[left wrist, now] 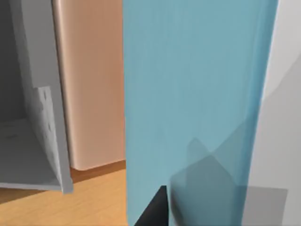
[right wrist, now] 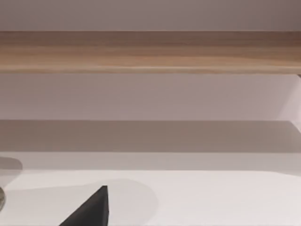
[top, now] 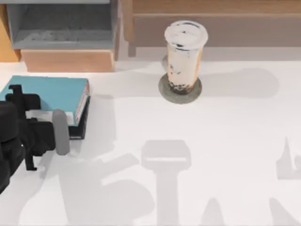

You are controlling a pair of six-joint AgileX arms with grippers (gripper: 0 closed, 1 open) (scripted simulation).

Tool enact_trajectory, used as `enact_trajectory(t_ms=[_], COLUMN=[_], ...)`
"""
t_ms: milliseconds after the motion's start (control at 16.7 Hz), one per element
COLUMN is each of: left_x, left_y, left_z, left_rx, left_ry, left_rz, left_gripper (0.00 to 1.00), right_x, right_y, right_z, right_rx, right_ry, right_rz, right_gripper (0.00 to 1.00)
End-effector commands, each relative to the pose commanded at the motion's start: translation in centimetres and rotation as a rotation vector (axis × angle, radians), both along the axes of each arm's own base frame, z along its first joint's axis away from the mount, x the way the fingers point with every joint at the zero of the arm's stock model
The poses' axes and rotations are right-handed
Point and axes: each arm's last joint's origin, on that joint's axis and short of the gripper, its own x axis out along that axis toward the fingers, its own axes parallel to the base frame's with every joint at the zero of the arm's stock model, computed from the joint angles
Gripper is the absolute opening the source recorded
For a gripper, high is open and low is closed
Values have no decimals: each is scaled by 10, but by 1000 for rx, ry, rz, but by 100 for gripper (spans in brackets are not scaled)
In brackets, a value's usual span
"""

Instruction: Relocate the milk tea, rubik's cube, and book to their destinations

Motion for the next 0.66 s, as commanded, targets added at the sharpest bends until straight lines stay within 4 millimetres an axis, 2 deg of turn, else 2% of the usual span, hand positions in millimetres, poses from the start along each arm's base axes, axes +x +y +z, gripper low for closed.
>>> enact_trajectory(t_ms=[300,660], left_x=[0,0], left_y=[0,0], left_z=[0,0], left_rx=[0,0], left_ry=[0,0], left_rz=[0,0], left_gripper=[98,100], right_x=[0,0], right_y=[0,0], right_z=[0,0], right_rx=[0,0], right_ry=[0,0], right_rz=[0,0], right_gripper=[100,100])
